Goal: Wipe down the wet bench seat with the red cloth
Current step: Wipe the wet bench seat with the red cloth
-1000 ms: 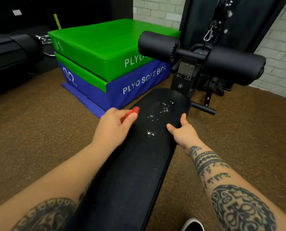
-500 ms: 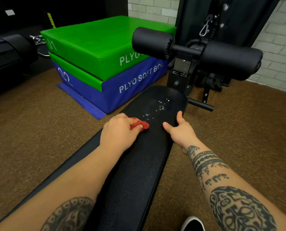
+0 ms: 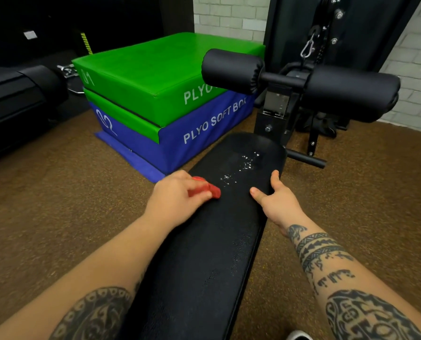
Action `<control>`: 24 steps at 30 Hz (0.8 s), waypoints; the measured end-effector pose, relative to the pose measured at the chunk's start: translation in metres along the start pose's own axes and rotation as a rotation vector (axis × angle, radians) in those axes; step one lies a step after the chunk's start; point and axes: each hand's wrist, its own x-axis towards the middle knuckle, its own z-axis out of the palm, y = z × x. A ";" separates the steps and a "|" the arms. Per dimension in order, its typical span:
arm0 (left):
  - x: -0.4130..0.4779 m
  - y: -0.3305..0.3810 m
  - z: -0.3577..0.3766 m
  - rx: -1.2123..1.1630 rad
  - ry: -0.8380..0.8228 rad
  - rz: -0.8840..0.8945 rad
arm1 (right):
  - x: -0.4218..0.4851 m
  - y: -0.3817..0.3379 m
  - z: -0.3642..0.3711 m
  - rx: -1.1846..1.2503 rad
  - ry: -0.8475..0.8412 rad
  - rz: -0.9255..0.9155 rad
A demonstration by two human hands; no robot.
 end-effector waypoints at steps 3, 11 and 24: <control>0.004 -0.008 0.006 0.116 -0.011 -0.048 | -0.001 0.001 -0.001 -0.008 0.004 -0.023; 0.027 -0.050 -0.019 0.087 0.161 -0.571 | -0.001 0.003 -0.001 -0.004 -0.002 -0.027; 0.033 -0.060 -0.016 0.138 0.068 -0.660 | -0.003 0.002 0.000 0.024 0.006 -0.017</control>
